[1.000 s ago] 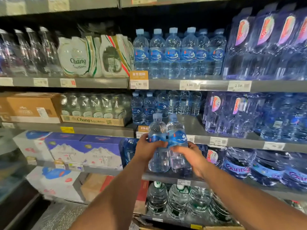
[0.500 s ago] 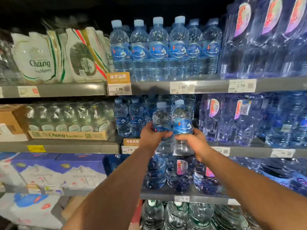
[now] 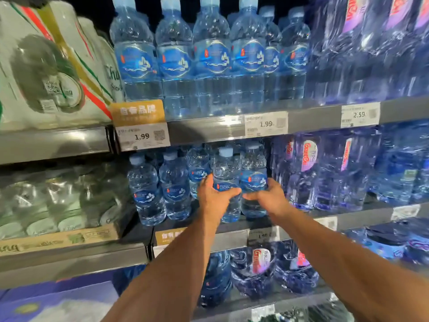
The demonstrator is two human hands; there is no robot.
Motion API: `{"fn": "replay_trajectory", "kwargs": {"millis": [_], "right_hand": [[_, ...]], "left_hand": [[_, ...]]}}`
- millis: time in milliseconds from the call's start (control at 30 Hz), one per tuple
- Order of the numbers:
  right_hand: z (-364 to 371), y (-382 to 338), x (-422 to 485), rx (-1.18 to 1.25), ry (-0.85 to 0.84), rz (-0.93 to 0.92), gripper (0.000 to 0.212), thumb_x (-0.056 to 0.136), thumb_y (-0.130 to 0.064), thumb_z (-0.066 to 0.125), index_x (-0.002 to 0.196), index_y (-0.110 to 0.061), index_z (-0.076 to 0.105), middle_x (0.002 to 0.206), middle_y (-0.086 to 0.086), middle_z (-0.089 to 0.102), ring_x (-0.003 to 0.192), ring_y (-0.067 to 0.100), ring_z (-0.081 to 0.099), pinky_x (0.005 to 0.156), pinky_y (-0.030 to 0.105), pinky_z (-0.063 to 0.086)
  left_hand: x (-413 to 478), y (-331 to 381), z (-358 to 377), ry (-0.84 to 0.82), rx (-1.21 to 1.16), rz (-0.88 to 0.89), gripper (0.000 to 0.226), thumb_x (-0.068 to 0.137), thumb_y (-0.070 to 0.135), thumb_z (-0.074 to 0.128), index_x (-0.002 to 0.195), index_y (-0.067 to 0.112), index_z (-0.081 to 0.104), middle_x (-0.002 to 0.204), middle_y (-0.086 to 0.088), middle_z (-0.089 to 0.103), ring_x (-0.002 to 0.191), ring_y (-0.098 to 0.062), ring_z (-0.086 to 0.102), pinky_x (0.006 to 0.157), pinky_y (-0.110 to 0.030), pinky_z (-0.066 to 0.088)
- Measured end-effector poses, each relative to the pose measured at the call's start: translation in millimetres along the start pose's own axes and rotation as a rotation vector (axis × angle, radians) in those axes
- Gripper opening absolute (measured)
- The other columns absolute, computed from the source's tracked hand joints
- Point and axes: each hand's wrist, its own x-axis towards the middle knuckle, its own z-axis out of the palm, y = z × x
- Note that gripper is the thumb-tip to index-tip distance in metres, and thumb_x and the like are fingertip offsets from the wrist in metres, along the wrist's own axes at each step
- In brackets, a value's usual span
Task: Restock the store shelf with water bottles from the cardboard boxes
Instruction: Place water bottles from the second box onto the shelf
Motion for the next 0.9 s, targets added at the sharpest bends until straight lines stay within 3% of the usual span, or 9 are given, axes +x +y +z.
{"fn": "replay_trajectory", "kwargs": {"millis": [67, 167, 233, 367, 467, 567, 700, 800, 900], "right_hand": [[3.6, 5.6, 6.4, -0.002, 0.019, -0.02, 0.046, 0.065, 0.01, 0.076, 0.098, -0.015, 0.055, 0.089, 0.001, 0.069, 0.069, 0.007, 0.067, 0.052, 0.016, 0.049], [7.8, 12.8, 17.0, 0.029, 0.023, -0.044, 0.046, 0.068, 0.015, 0.072, 0.102, -0.013, 0.056, 0.086, -0.002, 0.069, 0.062, 0.001, 0.067, 0.05, 0.014, 0.049], [10.9, 18.2, 22.2, 0.048, 0.035, -0.061, 0.046, 0.07, 0.017, 0.07, 0.101, -0.014, 0.055, 0.087, -0.002, 0.067, 0.064, 0.001, 0.067, 0.051, 0.014, 0.049], [17.1, 22.9, 30.5, -0.098, 0.082, -0.026, 0.064, 0.066, 0.007, 0.079, 0.114, -0.01, 0.039, 0.1, 0.001, 0.059, 0.087, 0.012, 0.061, 0.07, 0.024, 0.051], [20.3, 29.4, 34.9, -0.35, 0.215, 0.033, 0.067, 0.056, -0.004, 0.084, 0.113, -0.007, 0.049, 0.115, 0.015, 0.056, 0.107, 0.03, 0.055, 0.089, 0.041, 0.049], [24.4, 30.0, 38.6, -0.472, 0.273, 0.026, 0.055, 0.056, -0.012, 0.084, 0.105, -0.008, 0.06, 0.105, 0.01, 0.061, 0.102, 0.028, 0.058, 0.08, 0.031, 0.048], [29.2, 28.6, 47.8, -0.472, 0.311, 0.033, 0.055, 0.06, -0.016, 0.087, 0.102, -0.011, 0.052, 0.091, 0.001, 0.055, 0.081, 0.016, 0.053, 0.068, 0.024, 0.04], [33.8, 30.7, 53.9, -0.483, 0.314, 0.033, 0.048, 0.065, -0.015, 0.083, 0.106, -0.011, 0.058, 0.093, 0.003, 0.062, 0.08, 0.017, 0.055, 0.069, 0.024, 0.041], [36.0, 33.3, 57.6, -0.5, 0.343, 0.034, 0.045, 0.069, -0.017, 0.081, 0.11, -0.007, 0.065, 0.105, 0.011, 0.069, 0.095, 0.025, 0.064, 0.079, 0.029, 0.047]], "left_hand": [[7.5, -5.8, 4.0, 0.011, -0.05, -0.009, 0.084, 0.061, 0.021, 0.088, 0.133, 0.004, 0.048, 0.135, -0.013, 0.051, 0.122, -0.029, 0.051, 0.103, -0.043, 0.042], [15.5, -11.3, 10.3, 0.084, -0.055, -0.003, 0.091, 0.062, 0.021, 0.087, 0.141, 0.008, 0.042, 0.14, -0.006, 0.046, 0.125, -0.023, 0.047, 0.104, -0.026, 0.035], [16.7, -13.9, 15.5, 0.106, -0.1, -0.008, 0.093, 0.065, 0.018, 0.086, 0.144, 0.014, 0.038, 0.14, -0.004, 0.048, 0.125, -0.02, 0.048, 0.103, -0.028, 0.038], [10.0, -22.0, 23.9, 0.158, -0.029, -0.067, 0.084, 0.064, 0.017, 0.084, 0.138, 0.02, 0.043, 0.131, -0.006, 0.055, 0.117, -0.025, 0.054, 0.097, -0.037, 0.045], [7.6, -25.2, 25.3, 0.203, 0.144, -0.155, 0.071, 0.06, 0.019, 0.085, 0.123, 0.016, 0.053, 0.128, -0.012, 0.045, 0.116, -0.032, 0.049, 0.097, -0.035, 0.042], [12.3, -22.4, 27.3, 0.198, 0.212, -0.22, 0.071, 0.059, 0.025, 0.085, 0.119, 0.012, 0.049, 0.126, -0.014, 0.046, 0.116, -0.035, 0.047, 0.095, -0.038, 0.042], [20.0, -21.3, 30.2, 0.241, 0.258, -0.21, 0.071, 0.062, 0.031, 0.085, 0.115, 0.008, 0.043, 0.124, -0.014, 0.049, 0.116, -0.036, 0.05, 0.09, -0.042, 0.044], [26.9, -23.7, 32.5, 0.233, 0.307, -0.186, 0.067, 0.068, 0.031, 0.081, 0.119, 0.009, 0.043, 0.127, -0.013, 0.047, 0.117, -0.036, 0.05, 0.088, -0.043, 0.045], [30.5, -24.5, 36.1, 0.247, 0.314, -0.181, 0.063, 0.072, 0.03, 0.079, 0.121, 0.008, 0.046, 0.128, -0.013, 0.047, 0.116, -0.035, 0.051, 0.087, -0.043, 0.045]]}}
